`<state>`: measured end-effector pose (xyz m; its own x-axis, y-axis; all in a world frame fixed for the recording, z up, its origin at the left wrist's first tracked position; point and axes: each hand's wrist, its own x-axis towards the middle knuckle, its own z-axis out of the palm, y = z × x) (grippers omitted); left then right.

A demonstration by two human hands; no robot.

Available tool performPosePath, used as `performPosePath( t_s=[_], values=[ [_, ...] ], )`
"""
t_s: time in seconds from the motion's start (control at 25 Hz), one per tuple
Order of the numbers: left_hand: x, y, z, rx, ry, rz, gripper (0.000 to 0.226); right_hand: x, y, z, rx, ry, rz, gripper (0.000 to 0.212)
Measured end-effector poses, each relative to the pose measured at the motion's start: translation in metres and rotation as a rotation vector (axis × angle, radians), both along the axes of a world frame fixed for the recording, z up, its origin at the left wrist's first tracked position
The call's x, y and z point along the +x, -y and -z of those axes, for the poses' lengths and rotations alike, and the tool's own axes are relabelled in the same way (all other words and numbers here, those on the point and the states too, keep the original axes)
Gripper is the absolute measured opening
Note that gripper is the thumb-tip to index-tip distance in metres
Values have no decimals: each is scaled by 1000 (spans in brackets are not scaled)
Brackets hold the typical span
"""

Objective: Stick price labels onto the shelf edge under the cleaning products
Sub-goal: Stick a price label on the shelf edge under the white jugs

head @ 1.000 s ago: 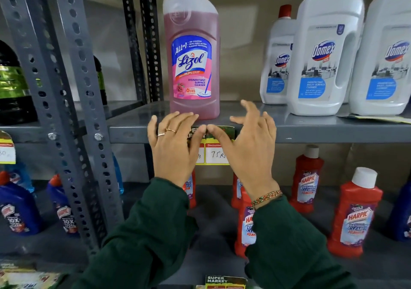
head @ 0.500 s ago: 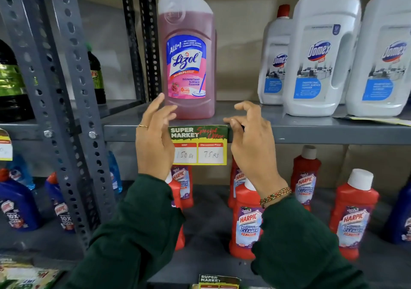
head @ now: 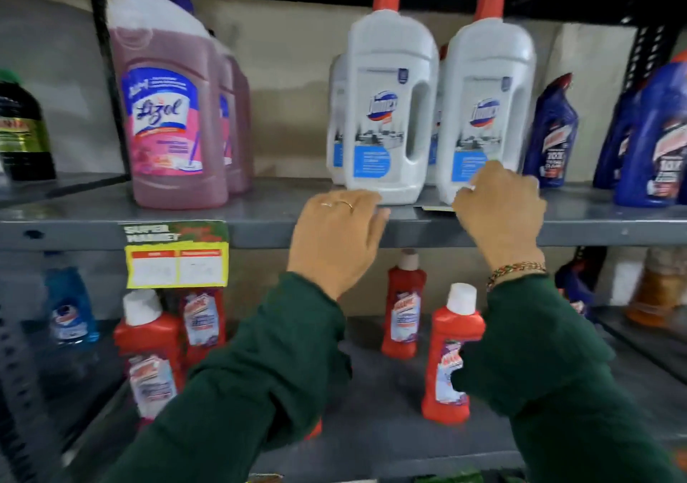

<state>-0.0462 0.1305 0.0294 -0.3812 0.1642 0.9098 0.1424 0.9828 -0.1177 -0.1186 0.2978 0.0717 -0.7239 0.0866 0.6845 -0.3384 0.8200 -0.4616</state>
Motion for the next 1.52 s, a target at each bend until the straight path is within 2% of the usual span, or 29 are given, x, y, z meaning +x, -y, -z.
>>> performPosePath(
  t_s=[0.08,0.16,0.32,0.44,0.48,0.52,0.6,0.68,0.72,0.8,0.96,1.2,1.52],
  values=[
    [-15,-21,11,-40,61,-132,31,-6,-17,0,78,245,93,42],
    [-23,-30,18,-64,50,-251,31,-12,-23,3,114,319,32,51],
    [-31,-28,22,-96,-54,-314,32,-24,-21,11,-15,68,-142,34],
    [-31,-32,24,-83,-64,-331,33,-24,-23,20,-277,-116,-317,10],
    [-30,-35,23,-45,-63,-323,35,-22,-27,22,-388,-127,-420,13],
    [-28,-39,21,29,-58,-290,39,-20,-32,23,-491,-113,-541,20],
    [-20,-52,11,283,26,-87,50,-16,-44,24,-600,-53,-782,28],
    [-13,-66,-1,493,131,152,46,-15,-56,30,-572,-19,-933,33],
    [-11,-72,-4,490,159,172,37,-16,-62,33,-528,-23,-960,31],
    [-8,-81,-4,384,141,88,18,-17,-72,42,-392,-105,-931,22],
    [-8,-90,8,400,148,16,12,-22,-80,56,-116,-299,-835,10],
    [-13,-88,14,509,169,-46,8,-25,-65,70,-51,-321,-706,17],
    [-17,-87,8,529,86,-53,13,-21,-50,61,-144,-330,-601,18]
  ],
)
